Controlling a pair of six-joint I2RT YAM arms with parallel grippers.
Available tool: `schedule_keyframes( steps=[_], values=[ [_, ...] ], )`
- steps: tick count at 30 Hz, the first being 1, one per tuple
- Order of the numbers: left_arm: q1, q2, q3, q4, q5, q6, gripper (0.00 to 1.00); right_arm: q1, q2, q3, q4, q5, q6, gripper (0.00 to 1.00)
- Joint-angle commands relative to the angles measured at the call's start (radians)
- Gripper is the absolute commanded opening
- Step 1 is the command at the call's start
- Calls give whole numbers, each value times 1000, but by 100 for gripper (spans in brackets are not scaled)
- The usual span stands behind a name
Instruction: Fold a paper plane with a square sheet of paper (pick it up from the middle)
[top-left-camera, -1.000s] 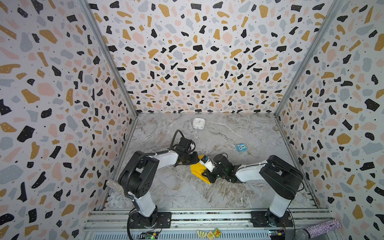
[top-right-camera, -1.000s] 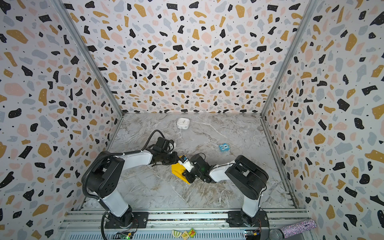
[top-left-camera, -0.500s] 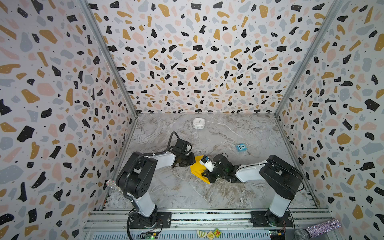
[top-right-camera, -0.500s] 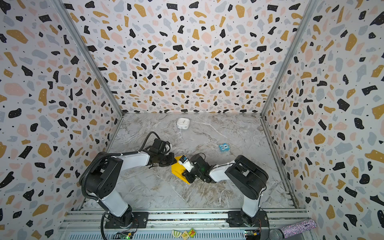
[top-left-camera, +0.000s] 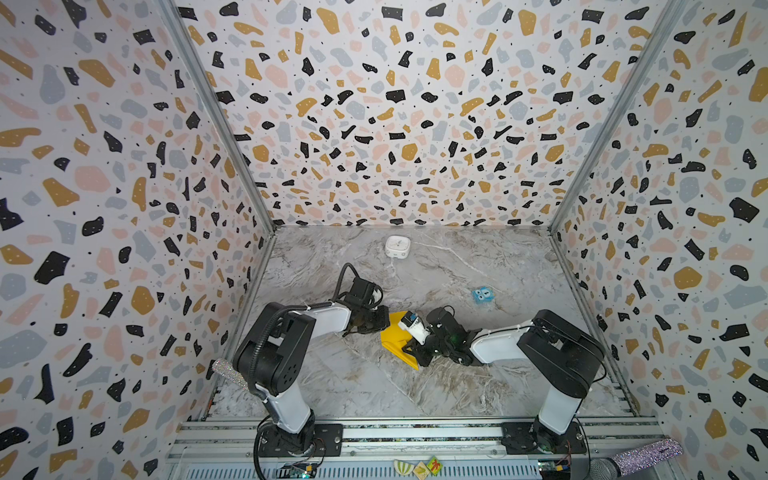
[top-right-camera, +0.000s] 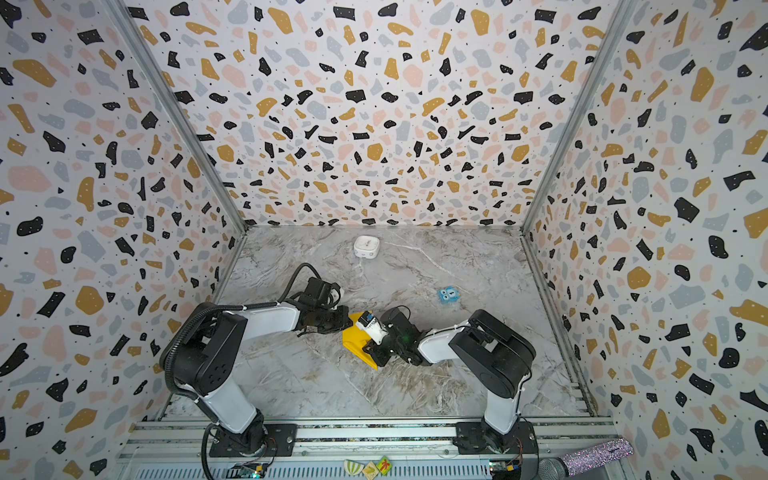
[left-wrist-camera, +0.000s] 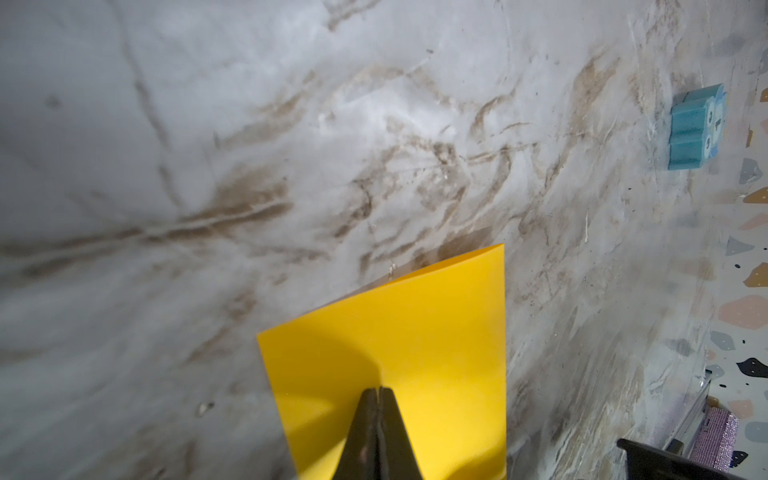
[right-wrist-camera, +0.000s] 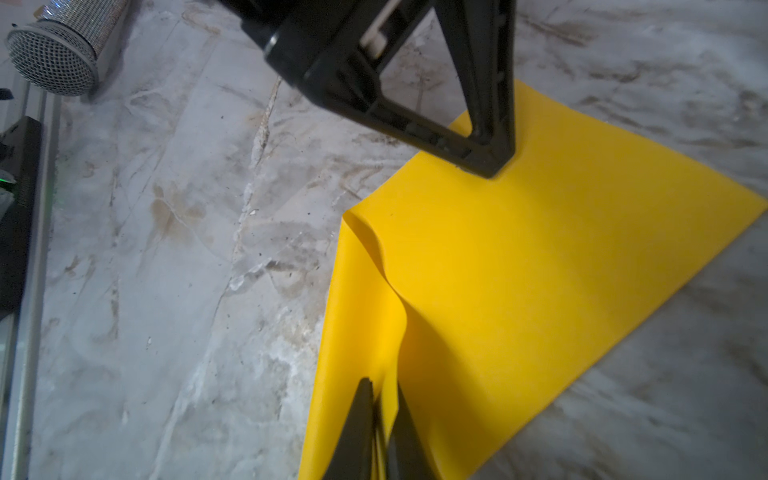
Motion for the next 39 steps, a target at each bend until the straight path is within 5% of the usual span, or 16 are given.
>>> schedule_keyframes(
  steps=[1,14,39],
  values=[
    [-3,-6,-1,-21,-3,5,5,-3,11,17,-41,-11,-3,11],
    [-66,-287,-301,285,71,-205,7,-4,26,15,-54,-8,15,11],
    [-140,-248,-421,344,29,-229,4,-7,43,15,-50,12,36,11]
  ],
)
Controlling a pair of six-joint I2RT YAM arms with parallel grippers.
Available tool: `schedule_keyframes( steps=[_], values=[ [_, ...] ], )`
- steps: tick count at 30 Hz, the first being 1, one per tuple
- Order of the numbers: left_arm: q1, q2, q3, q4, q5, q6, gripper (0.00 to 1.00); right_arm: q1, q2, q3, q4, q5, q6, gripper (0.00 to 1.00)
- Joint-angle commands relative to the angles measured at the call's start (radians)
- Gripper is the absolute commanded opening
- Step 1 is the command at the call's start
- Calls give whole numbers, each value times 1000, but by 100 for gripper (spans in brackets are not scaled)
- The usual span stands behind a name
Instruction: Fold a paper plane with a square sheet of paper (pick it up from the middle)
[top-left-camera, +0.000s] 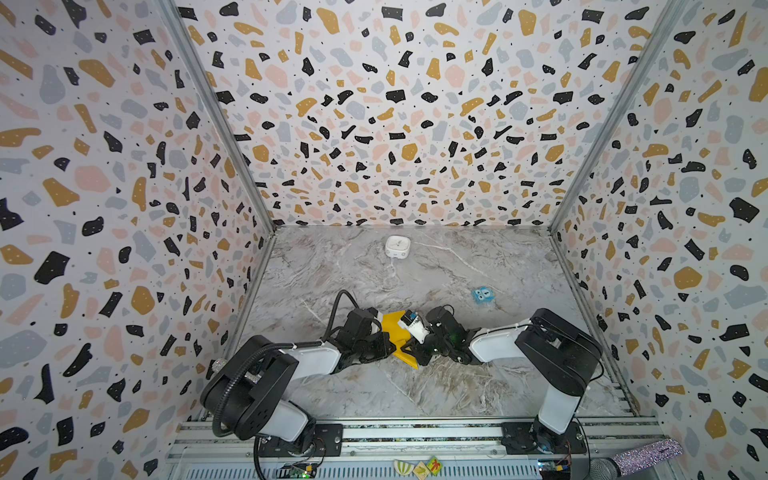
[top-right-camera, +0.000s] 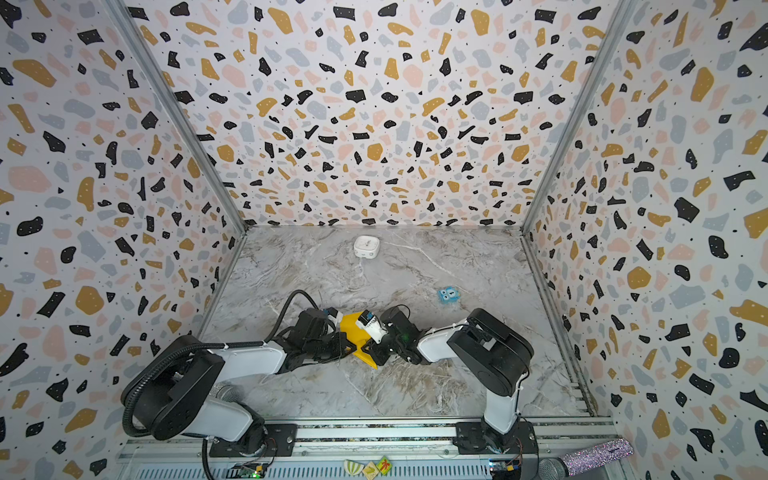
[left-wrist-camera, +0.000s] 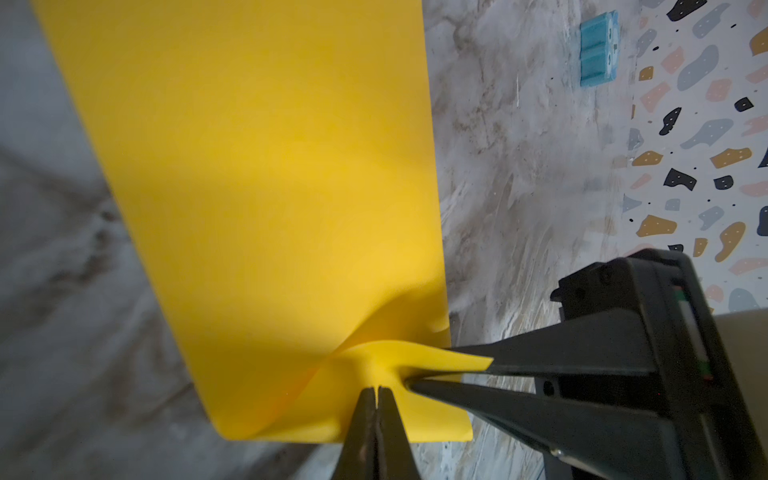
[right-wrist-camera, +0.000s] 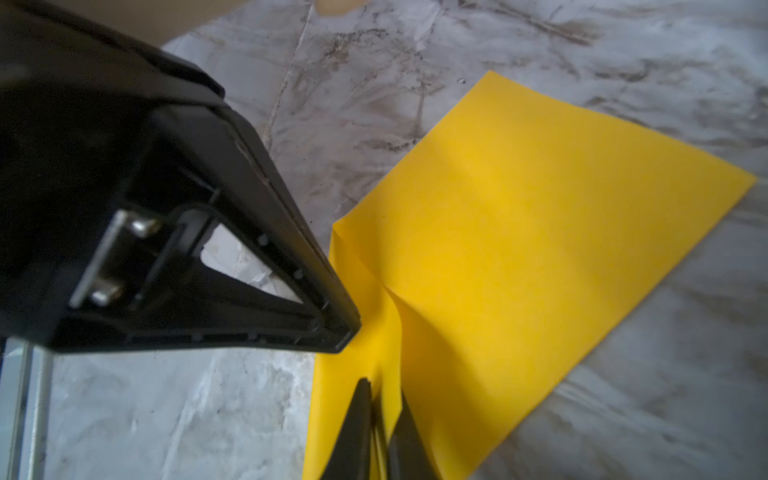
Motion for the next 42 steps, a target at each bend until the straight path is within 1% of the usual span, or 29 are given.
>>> schedule_keyframes(
  steps=[1,9,11,15,19,22,25,29,37,42],
  values=[
    [-4,11,-20,12,-21,11,4,-3,26,5,-61,24,12,11],
    [-3,38,-13,-5,-58,39,3,-5,20,1,-56,19,17,12],
    [-4,41,0,-37,-58,43,3,-4,18,-1,-54,18,20,11],
    [-4,9,37,-64,-50,47,4,-6,10,-5,-51,18,26,11],
    [4,-26,80,-108,-71,66,6,-10,-5,-6,-51,16,33,9],
    [30,-29,86,-122,-76,79,7,-11,-22,-8,-50,6,38,9],
    [78,-22,96,-128,-67,99,8,-12,-25,1,-57,-15,64,9],
    [113,18,145,-138,-67,125,9,-12,-39,-7,-48,-23,100,8],
    [122,137,226,-154,-82,147,9,-13,-66,-14,-31,-17,115,7],
    [122,161,230,-184,-102,156,7,-13,-63,-12,-35,-11,119,6]
  ],
)
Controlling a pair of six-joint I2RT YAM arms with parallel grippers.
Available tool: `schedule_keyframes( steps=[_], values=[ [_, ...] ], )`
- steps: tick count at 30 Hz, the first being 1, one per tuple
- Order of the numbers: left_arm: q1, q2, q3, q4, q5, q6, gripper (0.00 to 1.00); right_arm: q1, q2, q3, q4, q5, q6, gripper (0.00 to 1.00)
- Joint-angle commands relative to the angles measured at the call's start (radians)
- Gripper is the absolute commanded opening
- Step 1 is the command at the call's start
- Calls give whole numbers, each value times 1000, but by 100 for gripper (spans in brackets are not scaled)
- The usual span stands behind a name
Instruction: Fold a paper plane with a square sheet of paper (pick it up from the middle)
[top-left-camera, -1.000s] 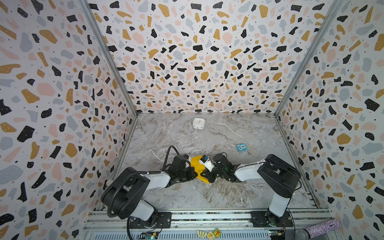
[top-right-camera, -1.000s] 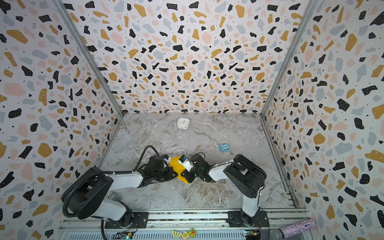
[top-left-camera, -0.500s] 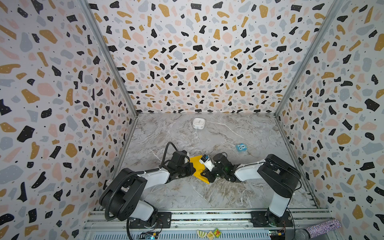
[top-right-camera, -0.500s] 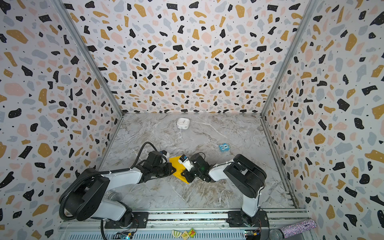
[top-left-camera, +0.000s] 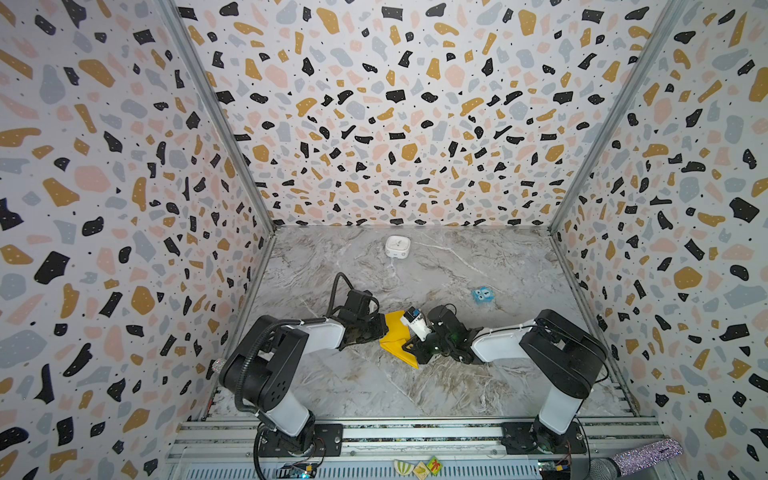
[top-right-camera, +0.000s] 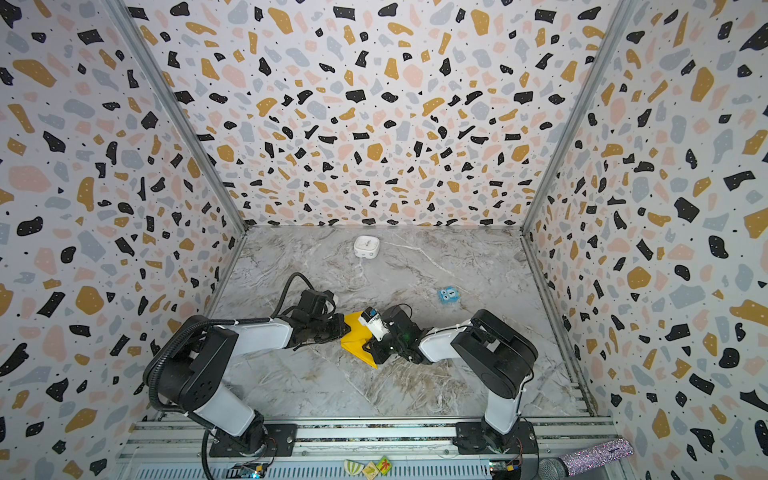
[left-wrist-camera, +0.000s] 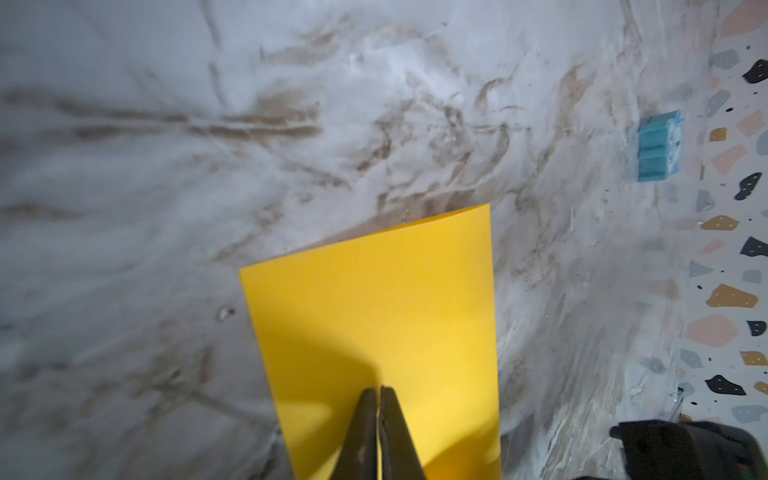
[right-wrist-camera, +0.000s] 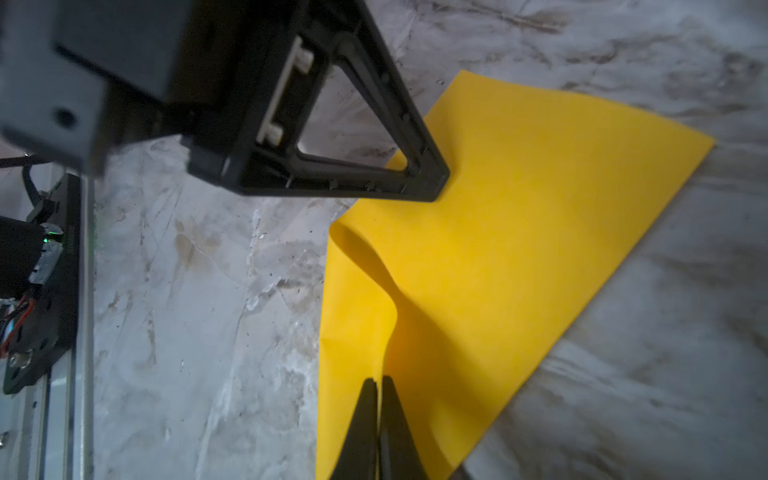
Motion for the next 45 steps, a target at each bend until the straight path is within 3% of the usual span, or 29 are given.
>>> schedule_keyframes(
  steps=[1,17,23,31,37,45],
  values=[
    [3,11,12,-42,-29,27,7,-3,-29,-7,-19,5,11,6],
    [4,14,27,-62,-21,40,6,-5,19,16,-61,40,17,6],
    [4,-76,50,-46,35,20,10,-5,33,22,-76,46,19,6],
    [-41,-193,-92,96,99,-108,14,-11,50,30,-88,51,30,6],
    [-117,-195,-160,129,71,-156,9,-13,57,33,-93,51,34,6],
    [-128,-151,-177,129,42,-146,7,-14,61,34,-94,47,38,6]
  ],
)
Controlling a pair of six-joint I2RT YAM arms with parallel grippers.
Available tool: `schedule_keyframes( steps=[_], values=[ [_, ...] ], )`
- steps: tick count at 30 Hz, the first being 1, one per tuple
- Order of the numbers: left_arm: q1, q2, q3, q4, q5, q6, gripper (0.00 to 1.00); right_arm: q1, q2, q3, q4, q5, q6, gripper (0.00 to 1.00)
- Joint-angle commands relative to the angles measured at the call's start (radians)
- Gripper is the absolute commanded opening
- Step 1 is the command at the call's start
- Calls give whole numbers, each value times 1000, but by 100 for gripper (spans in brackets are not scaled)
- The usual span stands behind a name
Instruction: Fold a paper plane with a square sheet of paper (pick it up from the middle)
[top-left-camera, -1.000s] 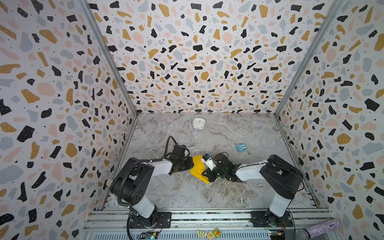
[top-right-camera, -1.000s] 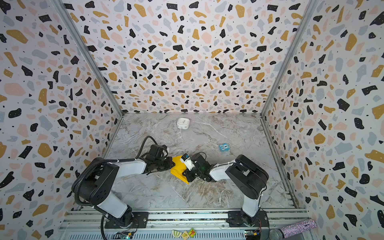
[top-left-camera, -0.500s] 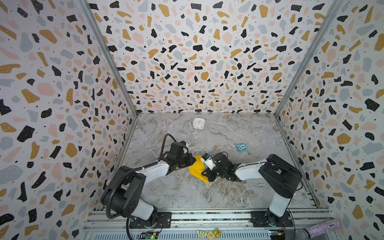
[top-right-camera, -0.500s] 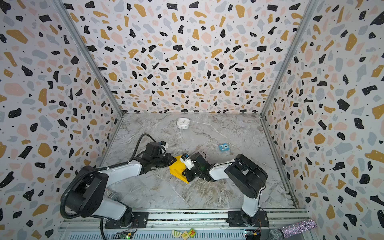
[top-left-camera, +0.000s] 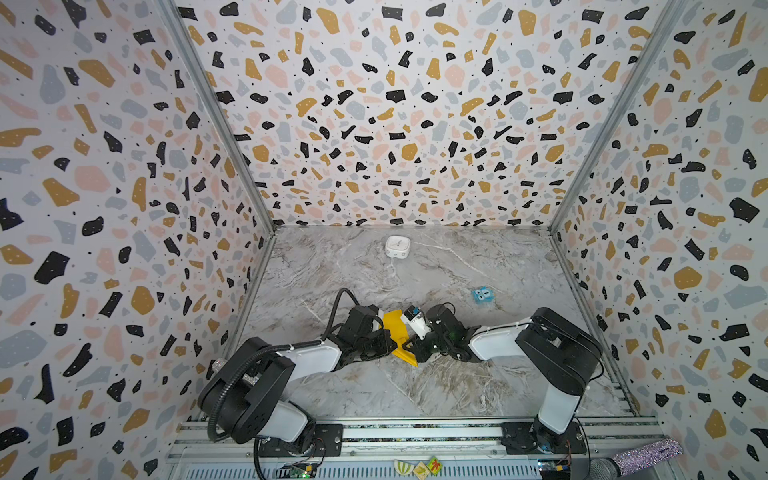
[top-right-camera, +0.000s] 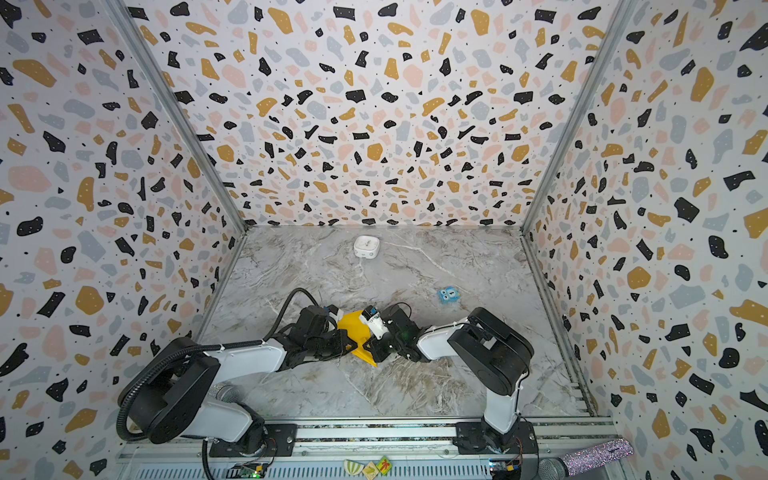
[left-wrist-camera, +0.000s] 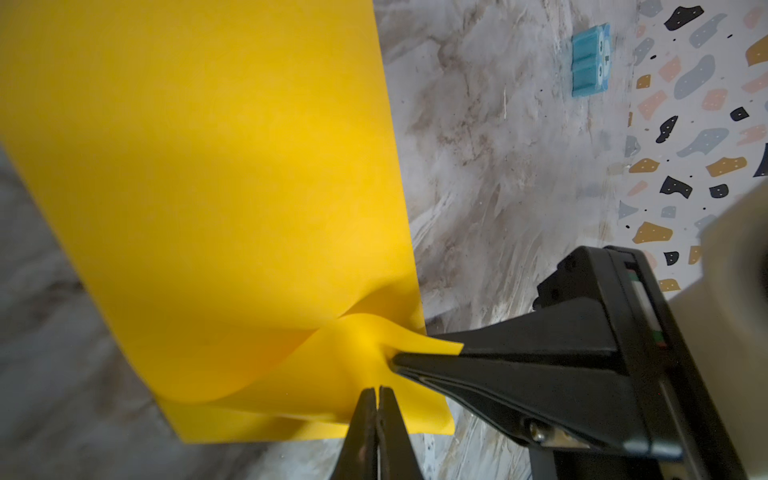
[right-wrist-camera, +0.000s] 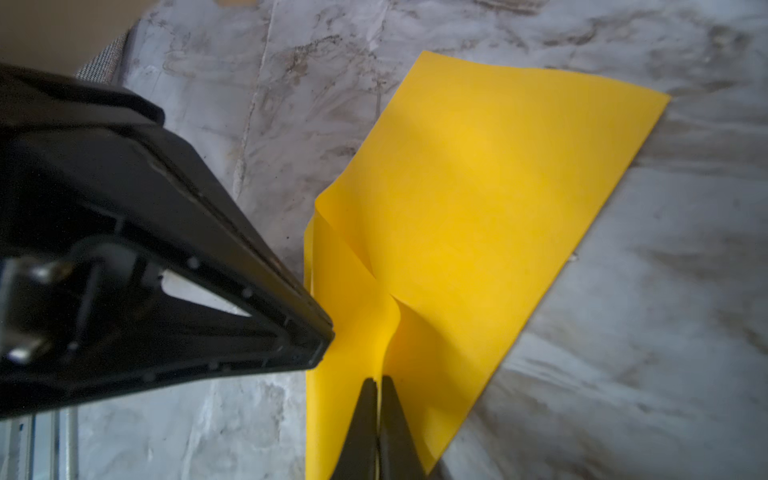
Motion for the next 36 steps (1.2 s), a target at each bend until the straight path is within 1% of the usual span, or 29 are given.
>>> schedule_keyframes(
  steps=[1,22,26,31,34,36],
  values=[
    [-6,16,-8,36,-19,-3,7,-5,29,9,-73,18,9,6],
    [-6,19,-52,29,-68,-6,4,-7,45,19,-80,16,19,8],
    [-5,19,-63,27,-81,-6,3,-9,37,21,-86,16,31,10],
    [-5,15,-62,0,-102,4,2,-28,-42,43,-117,12,69,18],
    [-6,9,-65,-5,-110,5,1,-46,-126,24,-117,5,105,25],
    [-6,6,-64,-6,-112,3,1,-52,-179,14,-148,18,158,35]
  ],
)
